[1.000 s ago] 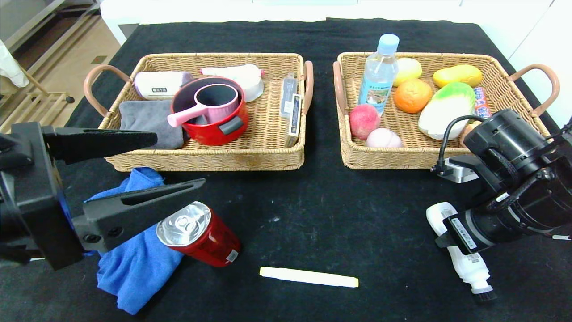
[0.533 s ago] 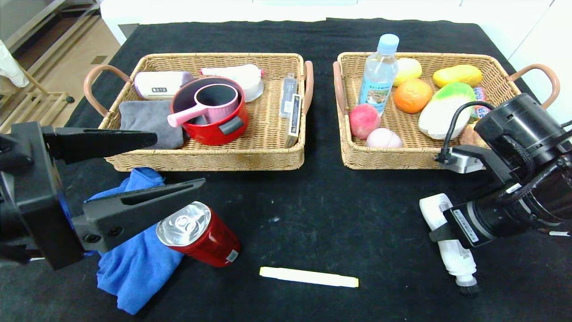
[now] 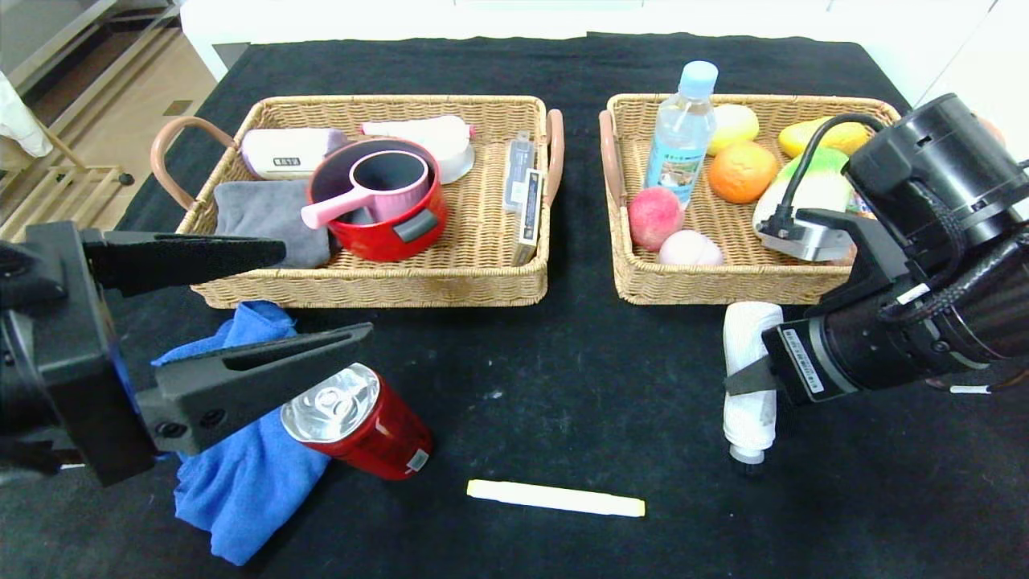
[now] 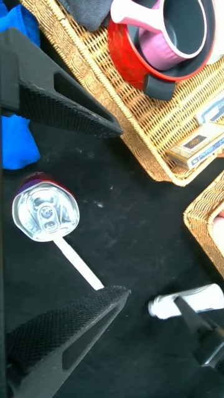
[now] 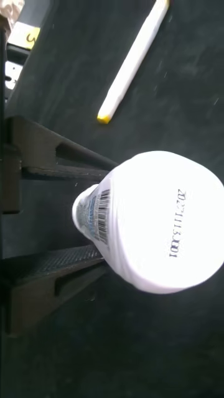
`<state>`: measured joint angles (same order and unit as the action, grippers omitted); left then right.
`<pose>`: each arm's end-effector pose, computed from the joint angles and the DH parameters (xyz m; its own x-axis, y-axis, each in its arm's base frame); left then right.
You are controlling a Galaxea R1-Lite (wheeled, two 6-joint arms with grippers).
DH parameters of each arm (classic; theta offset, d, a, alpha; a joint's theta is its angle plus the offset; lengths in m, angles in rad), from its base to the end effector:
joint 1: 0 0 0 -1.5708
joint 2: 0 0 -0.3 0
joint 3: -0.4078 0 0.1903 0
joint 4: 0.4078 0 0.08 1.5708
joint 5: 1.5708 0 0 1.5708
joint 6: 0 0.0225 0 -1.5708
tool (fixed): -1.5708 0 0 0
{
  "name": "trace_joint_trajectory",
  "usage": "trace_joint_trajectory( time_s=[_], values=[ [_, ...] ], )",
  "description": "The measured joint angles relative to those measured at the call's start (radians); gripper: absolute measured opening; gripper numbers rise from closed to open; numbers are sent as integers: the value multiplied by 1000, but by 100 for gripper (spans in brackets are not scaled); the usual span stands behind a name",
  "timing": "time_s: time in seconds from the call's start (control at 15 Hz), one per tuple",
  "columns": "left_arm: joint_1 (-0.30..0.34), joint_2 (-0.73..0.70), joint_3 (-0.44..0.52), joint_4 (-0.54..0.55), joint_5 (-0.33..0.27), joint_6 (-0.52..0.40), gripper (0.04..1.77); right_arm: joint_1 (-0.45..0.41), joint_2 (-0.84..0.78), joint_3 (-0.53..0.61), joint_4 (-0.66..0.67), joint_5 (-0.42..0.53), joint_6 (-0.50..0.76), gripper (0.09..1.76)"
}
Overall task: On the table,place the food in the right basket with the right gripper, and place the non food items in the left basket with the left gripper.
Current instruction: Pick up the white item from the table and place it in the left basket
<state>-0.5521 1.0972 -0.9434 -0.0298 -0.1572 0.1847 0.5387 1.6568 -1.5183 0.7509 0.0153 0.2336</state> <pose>0.1248 -0.0810 0.3022 0.7524 -0.6473 -0.1222 0.6586 0.7346 0.1632 0.2348 0.1407 0.2699 0.5328 0.3362 -0.7766 -0.3527 0.9224 0.1574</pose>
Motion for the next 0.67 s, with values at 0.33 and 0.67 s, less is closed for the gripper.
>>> trace_joint_trajectory(
  time_s=[0.33,0.67],
  values=[
    [0,5,1,0,0,0,172,4,-3,-25,3,43,8,66],
    [0,7,2,0,-1,0,172,1,-37,-32,4,72,8,65]
  ],
)
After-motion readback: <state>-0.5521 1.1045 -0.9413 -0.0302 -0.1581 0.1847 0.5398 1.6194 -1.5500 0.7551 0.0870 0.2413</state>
